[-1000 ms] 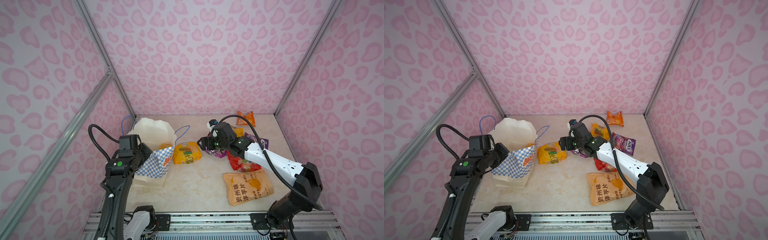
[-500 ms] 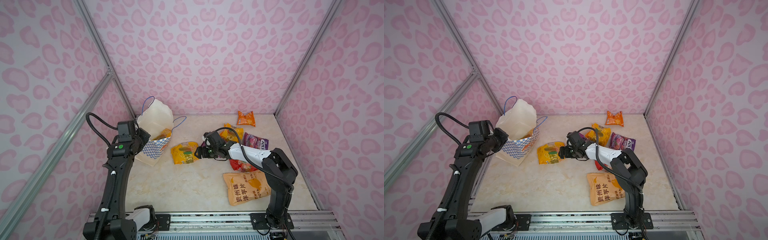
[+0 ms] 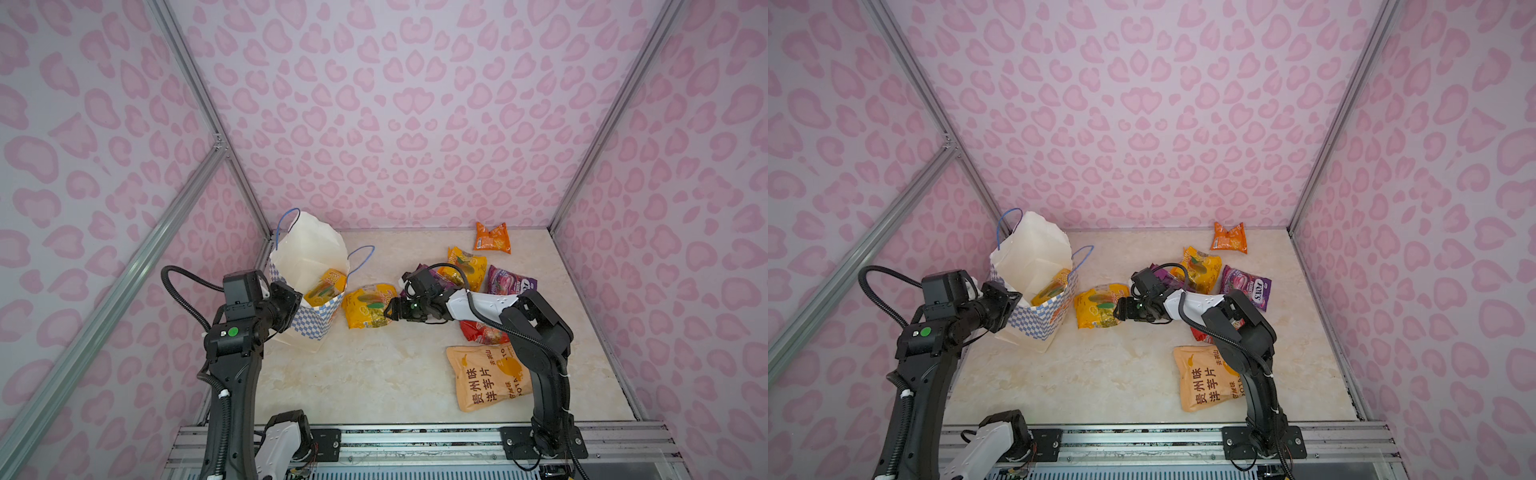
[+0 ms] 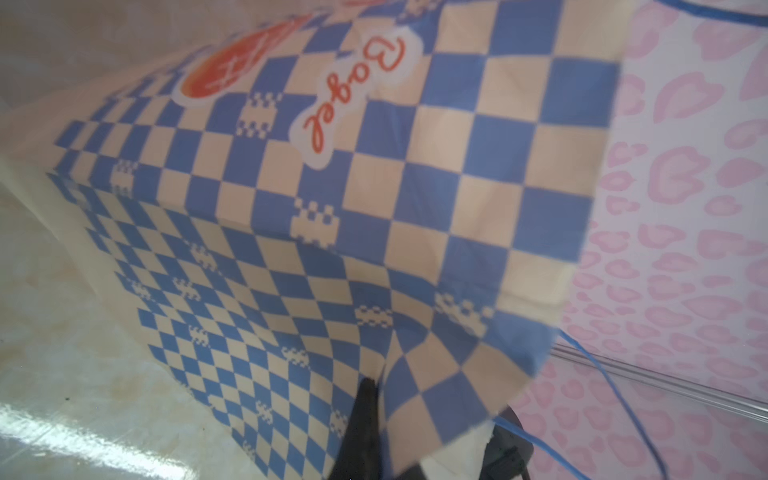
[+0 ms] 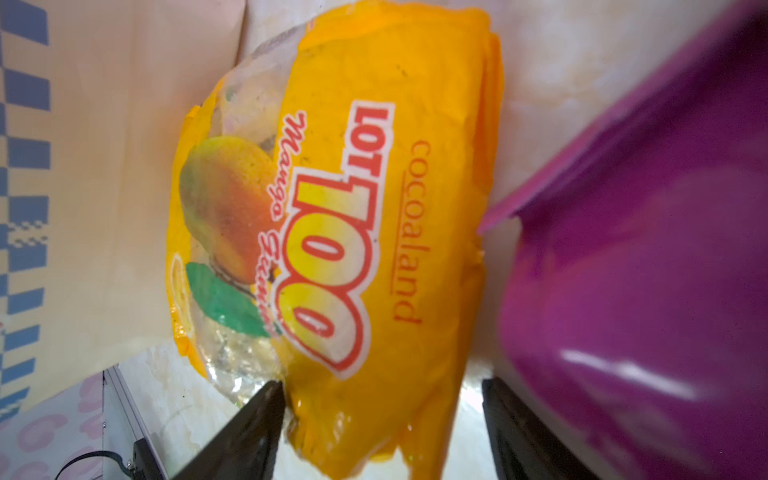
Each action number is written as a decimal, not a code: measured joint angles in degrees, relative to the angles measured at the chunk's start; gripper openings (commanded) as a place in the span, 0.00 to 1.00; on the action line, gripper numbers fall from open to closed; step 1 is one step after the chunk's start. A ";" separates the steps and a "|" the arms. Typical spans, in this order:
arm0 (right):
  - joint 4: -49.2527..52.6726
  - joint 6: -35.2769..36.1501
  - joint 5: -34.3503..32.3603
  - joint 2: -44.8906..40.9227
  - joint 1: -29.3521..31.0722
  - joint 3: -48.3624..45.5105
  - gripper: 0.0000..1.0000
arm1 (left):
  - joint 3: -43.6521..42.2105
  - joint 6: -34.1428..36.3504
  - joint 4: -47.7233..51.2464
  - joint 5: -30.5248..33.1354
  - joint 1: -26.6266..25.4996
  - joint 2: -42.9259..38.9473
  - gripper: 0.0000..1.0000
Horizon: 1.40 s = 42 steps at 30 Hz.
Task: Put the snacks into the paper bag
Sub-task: 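Grasp the second yellow LOT100 pack with the right gripper, then lift the yellow pack over the bag and drop it inside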
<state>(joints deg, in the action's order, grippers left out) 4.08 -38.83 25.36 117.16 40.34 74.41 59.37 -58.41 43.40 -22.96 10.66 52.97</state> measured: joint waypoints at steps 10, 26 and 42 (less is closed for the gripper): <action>-7.76 -2.62 2.29 1.22 -0.66 -0.26 0.41 | -2.47 -3.43 -0.68 -4.00 0.44 -3.32 0.03; -7.34 -0.63 1.51 -1.51 -0.63 0.04 0.00 | -3.52 -3.02 -0.85 -5.88 0.48 -4.11 0.03; 6.93 6.71 -5.49 -21.64 -2.23 1.33 0.00 | -0.28 -10.78 -9.27 -8.39 -8.57 -1.49 0.03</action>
<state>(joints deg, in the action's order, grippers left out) 11.00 -32.12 19.88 95.53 38.11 75.75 59.09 -69.19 34.13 -31.35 2.09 51.48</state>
